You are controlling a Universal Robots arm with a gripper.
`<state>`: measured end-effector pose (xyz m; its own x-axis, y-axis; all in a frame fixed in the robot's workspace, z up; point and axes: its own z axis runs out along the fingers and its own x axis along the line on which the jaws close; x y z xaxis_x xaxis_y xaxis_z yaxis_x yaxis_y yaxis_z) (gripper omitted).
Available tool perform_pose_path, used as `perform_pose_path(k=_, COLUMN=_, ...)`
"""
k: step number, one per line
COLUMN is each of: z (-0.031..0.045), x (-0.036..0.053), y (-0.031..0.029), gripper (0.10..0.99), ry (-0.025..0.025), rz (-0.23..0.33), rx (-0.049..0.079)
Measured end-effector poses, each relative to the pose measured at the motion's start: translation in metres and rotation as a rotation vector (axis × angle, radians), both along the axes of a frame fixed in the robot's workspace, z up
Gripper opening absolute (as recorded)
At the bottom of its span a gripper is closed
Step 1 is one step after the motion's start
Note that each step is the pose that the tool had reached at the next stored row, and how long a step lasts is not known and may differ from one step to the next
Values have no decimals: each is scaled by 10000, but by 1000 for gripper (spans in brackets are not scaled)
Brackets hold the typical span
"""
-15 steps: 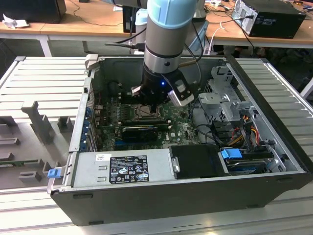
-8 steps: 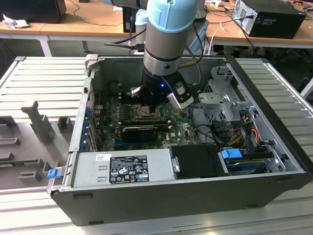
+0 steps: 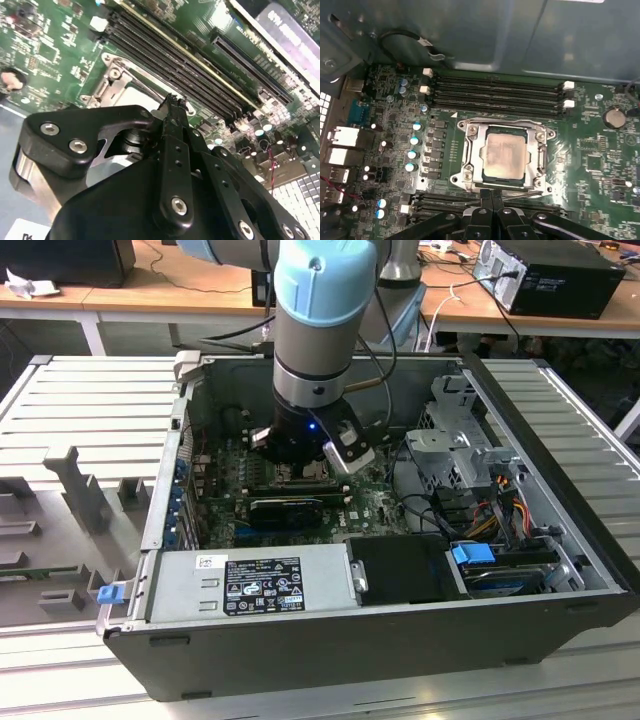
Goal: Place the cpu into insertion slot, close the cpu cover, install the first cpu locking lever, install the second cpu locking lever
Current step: 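Install the second cpu locking lever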
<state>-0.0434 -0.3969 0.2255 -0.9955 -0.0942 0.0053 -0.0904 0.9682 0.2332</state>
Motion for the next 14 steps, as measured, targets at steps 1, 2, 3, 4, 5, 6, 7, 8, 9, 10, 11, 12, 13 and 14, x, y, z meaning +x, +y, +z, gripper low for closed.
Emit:
perform_pose_path(k=1, z=-36, x=-10, y=0, gripper=106, ry=0, rz=1, rx=-1)
perform_pose_path(k=2, z=-69, x=-16, y=1, gripper=106, ry=1, rz=1, rx=2)
perform_pose_path(k=3, z=-91, x=-26, y=1, gripper=106, ry=2, rz=2, rx=9)
perform_pose_path(k=4, z=-99, x=-40, y=1, gripper=106, ry=2, rz=2, rx=19)
perform_pose_path(k=5, z=-108, x=-75, y=-1, gripper=106, ry=2, rz=3, rx=59)
perform_pose_path(k=6, z=-113, x=-109, y=-3, gripper=106, ry=1, rz=1, rx=104)
perform_pose_path(k=7, z=-117, x=-139, y=-5, gripper=106, ry=1, rz=0, rx=148)
perform_pose_path(k=8, z=-122, x=-186, y=-8, gripper=106, ry=0, rz=2, rx=232)
perform_pose_path(k=9, z=-132, x=-234, y=-12, gripper=106, ry=1, rz=7, rx=342)
perform_pose_path(k=10, z=-142, x=-255, y=-14, gripper=106, ry=1, rz=8, rx=422)
perform_pose_path(k=11, z=-159, x=-261, y=-16, gripper=106, ry=0, rz=9, rx=478)
perform_pose_path(k=12, z=-182, x=-263, y=-20, gripper=106, ry=1, rz=8, rx=541)
perform_pose_path(k=13, z=-216, x=-263, y=-25, gripper=106, ry=1, rz=8, rx=603)
perform_pose_path(k=14, z=-239, x=-264, y=-31, gripper=106, ry=3, rz=9, rx=670)
